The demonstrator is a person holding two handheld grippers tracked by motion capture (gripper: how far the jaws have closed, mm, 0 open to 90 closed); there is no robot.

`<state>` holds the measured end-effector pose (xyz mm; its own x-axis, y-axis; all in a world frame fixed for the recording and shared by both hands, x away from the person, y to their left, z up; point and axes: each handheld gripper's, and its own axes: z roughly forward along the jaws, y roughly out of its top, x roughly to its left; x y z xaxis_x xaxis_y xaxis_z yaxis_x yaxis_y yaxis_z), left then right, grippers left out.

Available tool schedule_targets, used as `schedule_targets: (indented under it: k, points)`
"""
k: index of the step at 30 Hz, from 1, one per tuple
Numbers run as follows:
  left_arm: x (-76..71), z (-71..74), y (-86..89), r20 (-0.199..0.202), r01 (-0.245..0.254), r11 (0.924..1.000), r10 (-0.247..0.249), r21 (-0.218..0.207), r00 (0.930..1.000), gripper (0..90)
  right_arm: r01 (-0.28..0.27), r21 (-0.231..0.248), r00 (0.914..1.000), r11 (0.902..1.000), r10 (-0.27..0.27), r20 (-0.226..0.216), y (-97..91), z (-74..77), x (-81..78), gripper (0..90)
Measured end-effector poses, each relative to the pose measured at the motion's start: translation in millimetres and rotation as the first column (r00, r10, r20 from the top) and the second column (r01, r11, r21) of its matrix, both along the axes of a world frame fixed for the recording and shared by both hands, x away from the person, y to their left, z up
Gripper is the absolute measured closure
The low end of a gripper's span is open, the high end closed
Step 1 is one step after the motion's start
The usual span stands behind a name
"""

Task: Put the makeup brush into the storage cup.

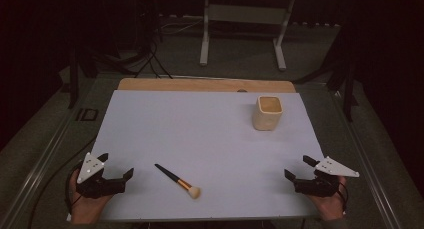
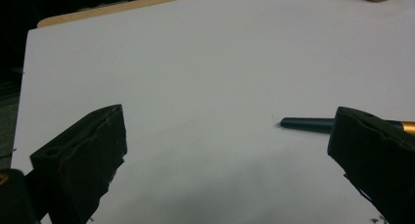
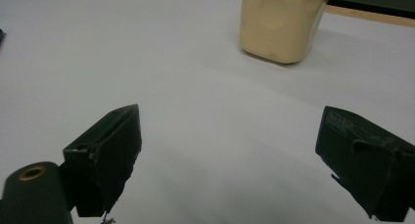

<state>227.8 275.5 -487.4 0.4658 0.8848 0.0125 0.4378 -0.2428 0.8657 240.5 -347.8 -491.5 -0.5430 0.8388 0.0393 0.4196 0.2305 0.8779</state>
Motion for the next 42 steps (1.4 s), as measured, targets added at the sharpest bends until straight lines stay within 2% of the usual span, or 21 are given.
schedule_targets:
  k: [9, 14, 17, 22, 23, 26, 27, 28, 29, 32, 35, 36, 37, 38, 39, 42]
  points:
    - [-0.5, 0.5, -1.2, 0.009, 0.015, 0.9999, -0.015, 0.001, 0.9999, 1.8, -0.007, -0.002, 1.0000, 1.0000, 0.007, -0.006, 0.4, -0.4, 0.9, 9.8]
    - [0.7, 0.4, -3.3, 0.011, 0.039, 0.9992, -0.039, 0.006, 0.9992, 1.8, -0.009, -0.004, 0.9999, 1.0000, 0.008, -0.010, 0.2, -0.4, 1.3, 9.8]
    - [-0.1, 2.1, -4.9, 0.015, 0.044, 0.9989, -0.044, -0.017, 0.9989, 1.8, -0.008, 0.005, 1.0000, 1.0000, 0.008, -0.004, -0.7, 0.6, 1.0, 9.8]
    - [-4.3, 11.6, -9.6, 0.038, 0.078, 0.9965, -0.077, -0.031, 0.9963, 1.9, -0.004, 0.006, 1.0000, 1.0000, 0.004, -0.003, -0.3, 1.5, 0.5, 9.8]
    - [-5.5, 16.0, -11.0, 0.048, 0.095, 0.9940, -0.092, -0.054, 0.9945, 2.0, -0.005, 0.005, 1.0000, 1.0000, 0.005, -0.001, -0.4, 1.9, 0.5, 9.8]
    - [-6.6, 20.5, -14.0, 0.056, 0.106, 0.9929, -0.103, -0.053, 0.9931, 2.2, -0.005, 0.009, 1.0000, 1.0000, 0.005, 0.004, -0.5, 2.8, 0.6, 9.8]
    - [-7.4, 25.0, -18.2, 0.070, 0.126, 0.9909, -0.123, -0.048, 0.9900, 2.2, -0.004, 0.010, 1.0000, 0.9999, 0.004, 0.004, -0.5, 3.1, 0.6, 9.8]
    - [-7.4, 25.0, -18.2, 0.070, 0.126, 0.9909, -0.123, -0.048, 0.9900, 2.2, -0.004, 0.009, 1.0000, 0.9999, 0.004, 0.005, -0.4, 3.1, 0.6, 9.8]
    - [-7.4, 28.9, -23.9, 0.074, 0.148, 0.9882, -0.144, -0.041, 0.9867, 2.2, -0.006, 0.010, 1.0000, 0.9999, 0.006, 0.004, -0.4, 3.0, 0.8, 9.8]
    - [-6.7, 32.5, -30.8, 0.079, 0.171, 0.9849, -0.168, -0.030, 0.9826, 2.2, -0.009, 0.008, 1.0000, 0.9999, 0.009, 0.001, 0.0, 2.8, 1.2, 9.8]
    - [-4.7, 37.9, -41.8, 0.090, 0.204, 0.9790, -0.202, -0.013, 0.9753, 2.2, -0.012, 0.008, 0.9999, 0.9999, 0.012, 0.005, 0.3, 3.3, 1.0, 9.8]
    - [-3.1, 41.4, -49.2, 0.106, 0.222, 0.9749, -0.221, -0.002, 0.9695, 2.2, -0.011, 0.007, 0.9999, 0.9999, 0.011, 0.006, 0.2, 3.6, 0.9, 9.8]
    - [-3.1, 41.4, -49.2, 0.106, 0.222, 0.9749, -0.221, -0.002, 0.9695, 2.2, -0.011, 0.007, 0.9999, 0.9999, 0.011, 0.008, 0.0, 3.8, 0.9, 9.8]
    - [-0.8, 44.7, -56.1, 0.113, 0.243, 0.9701, -0.241, 0.001, 0.9639, 2.2, -0.010, 0.009, 0.9999, 0.9999, 0.010, 0.007, -0.2, 3.9, 0.7, 9.8]
    - [-0.8, 44.7, -56.1, 0.113, 0.243, 0.9701, -0.241, 0.001, 0.9639, 2.2, -0.011, 0.011, 0.9999, 0.9999, 0.011, 0.008, -0.4, 3.9, 0.8, 9.8]
    - [3.6, 48.7, -66.0, 0.120, 0.267, 0.9637, -0.266, 0.003, 0.9566, 2.2, -0.011, 0.011, 0.9999, 0.9999, 0.011, 0.007, -0.6, 3.9, 0.9, 9.8]
